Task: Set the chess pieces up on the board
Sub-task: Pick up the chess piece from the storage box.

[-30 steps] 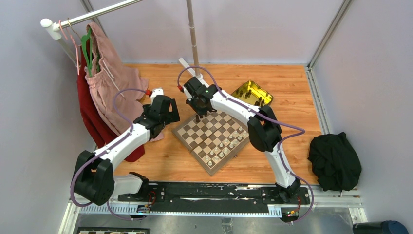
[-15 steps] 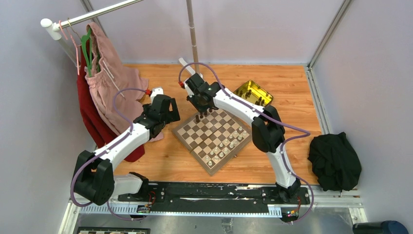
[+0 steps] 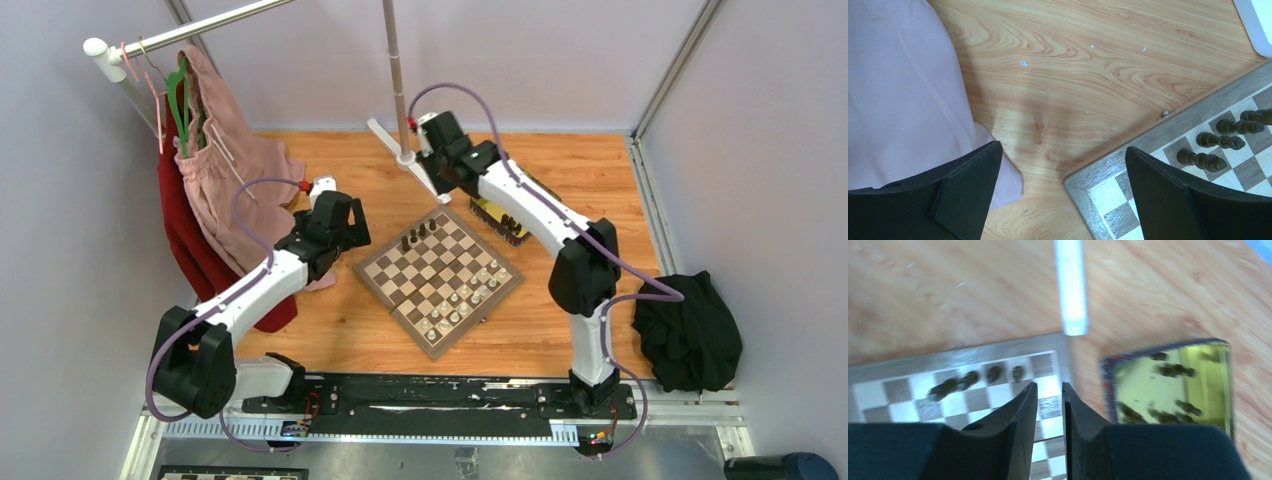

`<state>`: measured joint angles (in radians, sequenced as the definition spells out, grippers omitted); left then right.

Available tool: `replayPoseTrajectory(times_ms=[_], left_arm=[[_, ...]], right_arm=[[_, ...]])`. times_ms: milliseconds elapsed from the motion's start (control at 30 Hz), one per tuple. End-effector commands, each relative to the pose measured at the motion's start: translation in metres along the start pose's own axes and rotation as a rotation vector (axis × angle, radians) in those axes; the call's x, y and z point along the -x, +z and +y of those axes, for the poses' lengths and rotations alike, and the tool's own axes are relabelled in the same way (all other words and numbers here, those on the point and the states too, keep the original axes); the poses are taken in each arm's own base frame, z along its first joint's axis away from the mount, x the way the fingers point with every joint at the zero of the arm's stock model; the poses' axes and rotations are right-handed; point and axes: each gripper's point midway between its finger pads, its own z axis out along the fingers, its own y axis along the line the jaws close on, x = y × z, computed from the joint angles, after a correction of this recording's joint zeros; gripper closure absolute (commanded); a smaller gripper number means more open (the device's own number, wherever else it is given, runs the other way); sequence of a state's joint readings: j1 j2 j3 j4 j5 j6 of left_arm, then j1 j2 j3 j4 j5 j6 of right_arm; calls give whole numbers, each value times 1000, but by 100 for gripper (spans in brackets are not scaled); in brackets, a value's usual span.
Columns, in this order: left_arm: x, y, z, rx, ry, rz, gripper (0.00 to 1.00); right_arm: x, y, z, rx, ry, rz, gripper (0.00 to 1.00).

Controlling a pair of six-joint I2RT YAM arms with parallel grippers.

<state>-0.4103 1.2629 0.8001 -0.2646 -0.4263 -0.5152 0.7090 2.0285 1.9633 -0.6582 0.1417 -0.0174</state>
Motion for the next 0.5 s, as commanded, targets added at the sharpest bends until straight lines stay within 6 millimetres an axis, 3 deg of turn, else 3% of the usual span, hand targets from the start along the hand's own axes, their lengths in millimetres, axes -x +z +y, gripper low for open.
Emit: replayPoseTrajectory(times_ms=[0, 233, 467], left_arm=[[12, -1, -5, -6, 3, -23, 0], [15, 2, -9, -10, 10, -22, 0], [15, 10, -14, -13, 22, -7, 0]], right_arm=[[-7, -9, -80, -159, 166, -8, 70], [-43, 6, -145, -247, 299, 57, 63], [-85, 29, -185, -293, 411, 142, 62]])
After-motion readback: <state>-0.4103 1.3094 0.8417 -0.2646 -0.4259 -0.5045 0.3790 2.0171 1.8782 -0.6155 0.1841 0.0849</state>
